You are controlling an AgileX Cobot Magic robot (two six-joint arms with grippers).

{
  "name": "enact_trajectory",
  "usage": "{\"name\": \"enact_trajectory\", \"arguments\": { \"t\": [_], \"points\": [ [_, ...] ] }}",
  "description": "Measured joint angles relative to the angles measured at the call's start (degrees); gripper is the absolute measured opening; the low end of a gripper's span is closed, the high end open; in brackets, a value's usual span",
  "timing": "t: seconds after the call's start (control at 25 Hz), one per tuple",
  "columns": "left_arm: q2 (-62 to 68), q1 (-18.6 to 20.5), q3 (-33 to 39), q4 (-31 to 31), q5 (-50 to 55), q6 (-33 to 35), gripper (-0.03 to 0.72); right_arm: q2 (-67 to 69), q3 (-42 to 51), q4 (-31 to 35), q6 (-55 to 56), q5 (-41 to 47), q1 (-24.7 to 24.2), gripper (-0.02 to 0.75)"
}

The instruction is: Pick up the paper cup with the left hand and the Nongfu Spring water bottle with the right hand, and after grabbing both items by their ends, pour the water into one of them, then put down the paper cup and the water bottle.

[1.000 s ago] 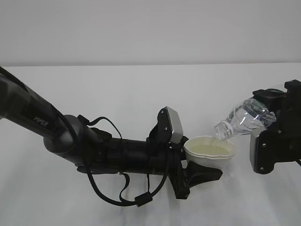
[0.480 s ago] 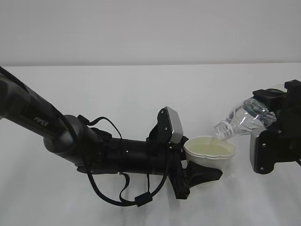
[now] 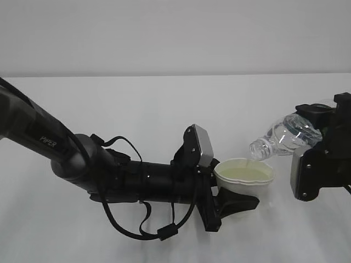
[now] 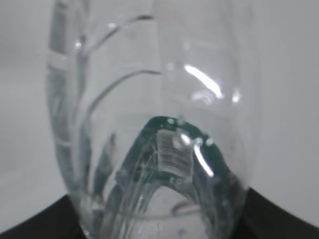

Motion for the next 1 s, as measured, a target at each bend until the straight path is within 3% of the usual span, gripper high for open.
{"name": "enact_trajectory", "arguments": {
  "t": [1.0],
  "points": [
    [0.0, 0.0, 0.0, -3.2, -1.0, 1.1, 0.392, 0.0, 0.1, 0.2, 23.9, -4.0, 0.0, 0.378]
  ]
}}
